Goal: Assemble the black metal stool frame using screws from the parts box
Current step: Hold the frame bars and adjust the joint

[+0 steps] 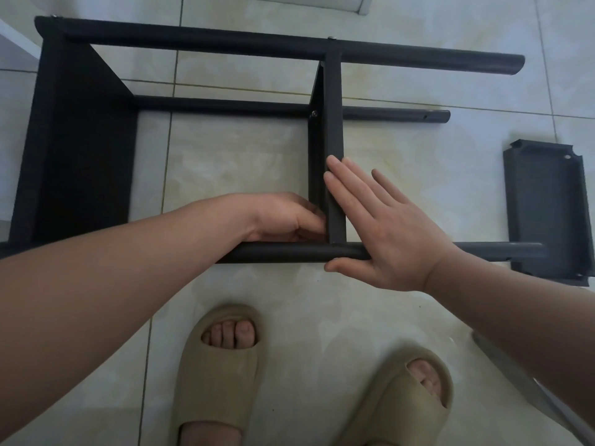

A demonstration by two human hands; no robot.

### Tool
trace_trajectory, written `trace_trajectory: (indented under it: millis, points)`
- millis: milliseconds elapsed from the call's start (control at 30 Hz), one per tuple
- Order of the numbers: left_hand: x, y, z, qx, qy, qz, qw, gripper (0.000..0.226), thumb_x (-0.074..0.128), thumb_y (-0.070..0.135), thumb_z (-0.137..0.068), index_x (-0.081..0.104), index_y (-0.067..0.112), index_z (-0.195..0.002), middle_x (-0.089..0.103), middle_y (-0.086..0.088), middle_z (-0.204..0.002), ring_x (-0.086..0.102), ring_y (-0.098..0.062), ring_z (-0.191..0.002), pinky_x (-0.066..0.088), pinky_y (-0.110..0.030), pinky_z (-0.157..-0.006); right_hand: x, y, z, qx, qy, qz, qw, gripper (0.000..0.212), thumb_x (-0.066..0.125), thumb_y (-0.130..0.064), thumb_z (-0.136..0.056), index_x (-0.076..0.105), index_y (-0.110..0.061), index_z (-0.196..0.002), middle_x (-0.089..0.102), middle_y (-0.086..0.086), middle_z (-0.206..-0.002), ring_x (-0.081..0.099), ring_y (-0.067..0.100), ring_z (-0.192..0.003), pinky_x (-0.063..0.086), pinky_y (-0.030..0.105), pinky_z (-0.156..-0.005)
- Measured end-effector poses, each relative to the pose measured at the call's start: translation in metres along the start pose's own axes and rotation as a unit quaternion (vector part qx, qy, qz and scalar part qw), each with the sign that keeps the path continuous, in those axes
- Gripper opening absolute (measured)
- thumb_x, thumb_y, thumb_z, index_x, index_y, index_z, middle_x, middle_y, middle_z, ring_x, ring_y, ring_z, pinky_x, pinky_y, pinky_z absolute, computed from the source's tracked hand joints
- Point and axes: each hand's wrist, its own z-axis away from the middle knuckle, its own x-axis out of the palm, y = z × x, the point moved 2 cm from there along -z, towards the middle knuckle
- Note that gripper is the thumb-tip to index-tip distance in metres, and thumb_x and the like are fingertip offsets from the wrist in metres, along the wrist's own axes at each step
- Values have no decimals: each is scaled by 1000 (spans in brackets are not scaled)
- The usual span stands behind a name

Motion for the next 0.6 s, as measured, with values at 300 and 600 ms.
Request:
trace_trajectory:
  millis: [300, 600]
  points:
    - [-1, 3, 1, 4, -9, 30, 1000, 15, 51, -12, -92, 59, 0, -94, 65, -10, -72, 67, -16, -63, 54, -23, -59, -1, 0, 0, 1, -4, 3, 1000, 104, 34, -78, -91, 11, -5, -161, 1, 8, -170, -1, 23, -157, 18, 54, -124]
    - [0, 3, 2, -14, 5, -6, 1000, 13, 53, -5, -92, 64, -6, -99, 66, -20, -86, 68, -22, -73, 57, -25, -64, 0, -1, 0, 0, -2, 4, 1000, 103, 34, -78, -91, 11, -5, -161, 1, 7, -170, -1, 23, -157, 17, 54, -124]
